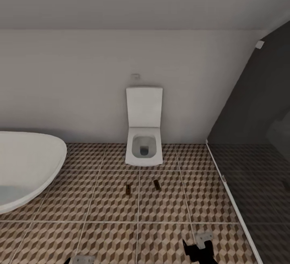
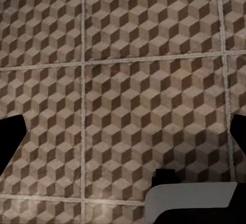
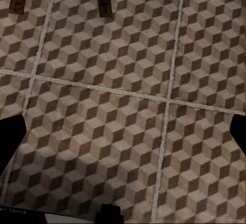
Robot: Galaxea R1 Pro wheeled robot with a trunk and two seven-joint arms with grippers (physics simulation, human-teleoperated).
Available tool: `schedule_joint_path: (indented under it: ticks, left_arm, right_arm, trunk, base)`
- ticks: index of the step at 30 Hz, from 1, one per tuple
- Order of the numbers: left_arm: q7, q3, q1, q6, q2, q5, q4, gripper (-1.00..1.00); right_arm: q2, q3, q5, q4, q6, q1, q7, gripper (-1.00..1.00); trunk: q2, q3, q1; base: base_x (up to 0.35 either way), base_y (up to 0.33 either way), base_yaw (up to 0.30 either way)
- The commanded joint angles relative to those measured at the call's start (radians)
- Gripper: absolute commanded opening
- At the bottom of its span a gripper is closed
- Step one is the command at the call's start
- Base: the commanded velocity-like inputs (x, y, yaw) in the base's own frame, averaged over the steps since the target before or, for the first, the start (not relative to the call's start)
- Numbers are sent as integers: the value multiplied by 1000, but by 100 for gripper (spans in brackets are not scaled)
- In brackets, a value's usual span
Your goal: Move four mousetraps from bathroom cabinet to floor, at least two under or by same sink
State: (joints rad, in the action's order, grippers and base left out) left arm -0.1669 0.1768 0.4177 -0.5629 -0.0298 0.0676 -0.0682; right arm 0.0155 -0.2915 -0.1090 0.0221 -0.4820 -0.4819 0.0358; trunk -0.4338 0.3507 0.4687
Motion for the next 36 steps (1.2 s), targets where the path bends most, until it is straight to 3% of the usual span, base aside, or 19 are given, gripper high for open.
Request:
schedule_joint_path:
  ticks: [1,4,9,17,36]
  left_arm:
    - [-2,9,1,-6,-1,10,-4,100]
    - [-3,9,-2,-5,-6,53,-4,100]
    - [-2,9,-3,-5,-8,117,-4,100]
    - [-2,9,-4,-5,-9,175,-4,100]
    - [-2,10,-4,-5,-8,185,-5,100]
  right_arm:
    - [0,-9,-18,-1,-4,5,1,100]
    - [-1,-10,-67,-1,-4,37,3,100]
    - [-1,-9,-99,-2,-3,62,7,100]
    - [-1,-9,-114,-2,-4,74,10,100]
    - [0,-9,-122,-2,-5,75,12,100]
  trunk:
    - [6,-3,-3]
    - [27,-18,-15]
    - [34,-29,-19]
    - [34,-41,-19]
    - [34,-72,-19]
  base:
    - [0,0,0]
    - [0,0,0]
    - [0,0,0]
    - [0,0,0]
    - [0,0,0]
